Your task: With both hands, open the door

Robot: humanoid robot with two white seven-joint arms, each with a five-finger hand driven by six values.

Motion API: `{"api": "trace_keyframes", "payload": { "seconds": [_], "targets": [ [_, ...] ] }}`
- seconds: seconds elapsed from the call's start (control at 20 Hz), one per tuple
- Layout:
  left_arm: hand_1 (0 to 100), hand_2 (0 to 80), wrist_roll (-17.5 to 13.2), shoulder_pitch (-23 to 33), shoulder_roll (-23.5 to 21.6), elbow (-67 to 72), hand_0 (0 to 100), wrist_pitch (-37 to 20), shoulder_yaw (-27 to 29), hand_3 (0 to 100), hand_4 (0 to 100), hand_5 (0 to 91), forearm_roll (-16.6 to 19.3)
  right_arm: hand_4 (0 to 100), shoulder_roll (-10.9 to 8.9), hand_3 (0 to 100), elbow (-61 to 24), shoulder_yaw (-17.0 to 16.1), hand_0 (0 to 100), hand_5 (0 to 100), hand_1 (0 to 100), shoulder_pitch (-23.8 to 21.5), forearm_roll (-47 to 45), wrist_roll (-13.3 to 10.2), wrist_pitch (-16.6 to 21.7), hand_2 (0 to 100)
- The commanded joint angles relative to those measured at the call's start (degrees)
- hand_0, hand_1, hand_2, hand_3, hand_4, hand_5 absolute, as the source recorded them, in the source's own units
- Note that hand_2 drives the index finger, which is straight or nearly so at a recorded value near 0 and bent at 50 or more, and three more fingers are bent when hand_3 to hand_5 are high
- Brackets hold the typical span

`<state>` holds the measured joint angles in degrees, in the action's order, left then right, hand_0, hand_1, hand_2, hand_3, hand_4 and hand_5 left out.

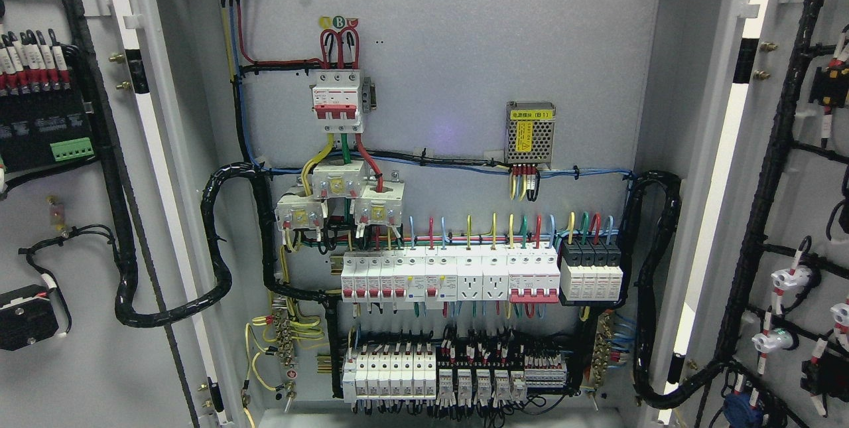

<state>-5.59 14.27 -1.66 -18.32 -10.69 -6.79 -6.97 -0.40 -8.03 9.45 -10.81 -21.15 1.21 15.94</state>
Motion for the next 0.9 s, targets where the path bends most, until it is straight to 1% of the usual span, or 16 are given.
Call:
{"api": "trace_keyframes", "payload": {
  "seconds": [0.0, 0.05, 0.15, 0.3, 0.45, 0.7, 0.85],
  "targets": [
    [0, 0.0, 0.1, -3.8, 3.3, 6.1, 0, 6.9, 4.3, 0, 3, 0.0, 0.4, 0, 3.74, 0, 9.3, -3.7, 0, 0, 0, 2.5, 7.1, -0.9, -2.6, 0],
    [0, 0.0, 0.1, -4.2, 3.3, 6.1, 0, 8.5, 4.3, 0, 3, 0.0, 0.8, 0, 3.83, 0, 9.3, -3.7, 0, 0, 0, 2.5, 8.4, -0.9, -3.3, 0],
    [0, 0.0, 0.1, -4.3, 3.4, 5.9, 0, 10.5, 4.3, 0, 3, 0.0, 3.5, 0, 3.83, 0, 9.1, -3.7, 0, 0, 0, 2.5, 9.9, -0.9, -5.7, 0],
    [0, 0.0, 0.1, -4.4, 3.4, 5.9, 0, 10.6, 4.3, 0, 3, 0.0, 7.3, 0, 4.17, 0, 8.8, -3.3, 0, 0, 0, 2.5, 10.0, -1.1, -7.7, 0],
    [0, 0.0, 0.1, -4.4, 3.5, 5.8, 0, 10.7, 4.3, 0, 3, 0.0, 7.9, 0, 4.44, 0, 8.6, -3.2, 0, 0, 0, 2.5, 10.0, -2.4, -7.9, 0],
    [0, 0.0, 0.1, -4.4, 3.5, 5.9, 0, 10.7, 4.3, 0, 3, 0.0, 7.9, 0, 4.44, 0, 8.5, -3.2, 0, 0, 0, 2.6, 10.0, -3.4, -7.9, 0],
    [0, 0.0, 0.1, -4.4, 3.5, 5.9, 0, 10.7, 4.3, 0, 3, 0.0, 7.9, 0, 4.97, 0, 8.5, -3.0, 0, 0, 0, 2.5, 10.0, -5.0, -7.8, 0]
  ]
}}
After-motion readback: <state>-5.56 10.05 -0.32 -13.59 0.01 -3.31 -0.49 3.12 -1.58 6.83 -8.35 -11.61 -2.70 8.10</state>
